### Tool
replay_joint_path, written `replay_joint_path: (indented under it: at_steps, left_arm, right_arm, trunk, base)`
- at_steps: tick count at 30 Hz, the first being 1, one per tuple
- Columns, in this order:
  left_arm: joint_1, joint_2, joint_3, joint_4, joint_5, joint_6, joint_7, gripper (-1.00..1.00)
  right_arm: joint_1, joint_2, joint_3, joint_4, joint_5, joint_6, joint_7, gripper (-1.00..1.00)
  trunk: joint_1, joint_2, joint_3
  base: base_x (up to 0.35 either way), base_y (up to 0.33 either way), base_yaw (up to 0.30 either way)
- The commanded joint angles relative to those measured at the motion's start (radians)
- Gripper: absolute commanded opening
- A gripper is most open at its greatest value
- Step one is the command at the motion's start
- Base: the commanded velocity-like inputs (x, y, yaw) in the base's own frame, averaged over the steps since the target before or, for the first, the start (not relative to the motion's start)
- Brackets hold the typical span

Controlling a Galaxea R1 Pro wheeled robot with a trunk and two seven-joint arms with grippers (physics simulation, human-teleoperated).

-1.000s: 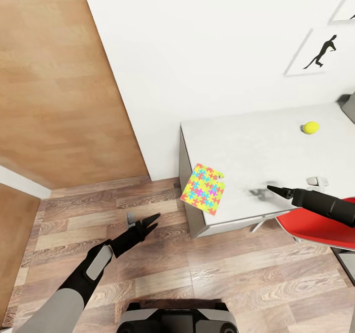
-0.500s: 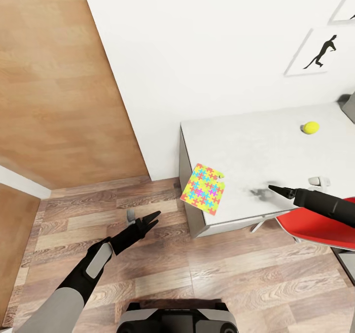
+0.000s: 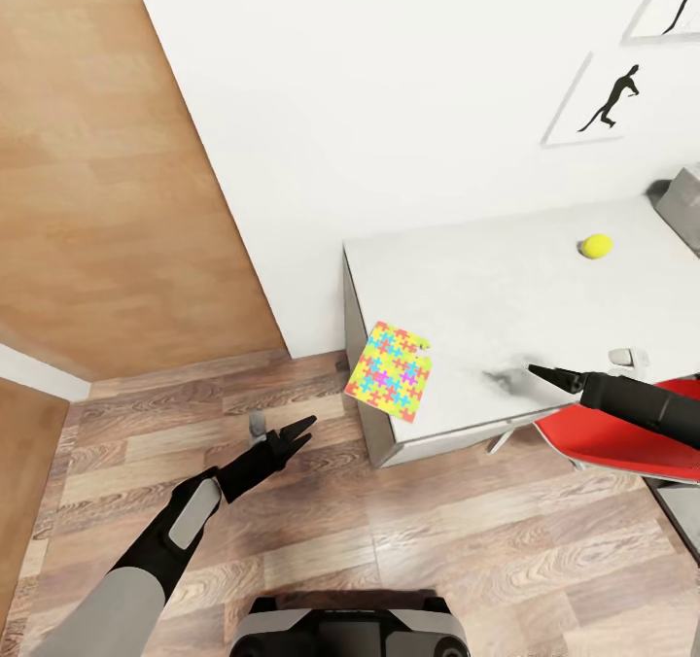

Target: Put all the toys in the child's room - the three board games (two on the bed and one on the table), the two jigsaw puzzles on the table, and the tennis ball on the table - inside the toy box on the table in the child's room.

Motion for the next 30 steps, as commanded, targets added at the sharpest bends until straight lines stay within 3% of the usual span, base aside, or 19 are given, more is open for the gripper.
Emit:
replay_joint_path:
  at_steps: [1, 12, 30]
  left_arm:
    - [0.000, 0.001, -0.004, 0.000, 0.010, 0.008, 0.001, 1.00]
    - [0.000, 0.003, 0.000, -0.001, 0.010, 0.009, 0.003, 1.00]
    - [-0.027, 0.005, 0.005, -0.001, 0.017, 0.013, 0.073, 1.00]
  right_arm:
    - [-0.001, 0.000, -0.001, -0.001, 0.008, 0.007, 0.009, 1.00]
    - [-0.001, 0.001, -0.001, -0.001, 0.008, 0.007, 0.018, 1.00]
    - [-0.001, 0.001, -0.002, -0.001, 0.008, 0.008, 0.019, 1.00]
  trunk:
    - [0.001, -0.002, -0.001]
    - [0.001, -0.002, -0.002]
    - [0.001, -0.002, -0.002]
  base:
    - [0.000, 0.000, -0.194]
    - [0.000, 0.000, -0.146]
    - [0.000, 0.000, -0.024]
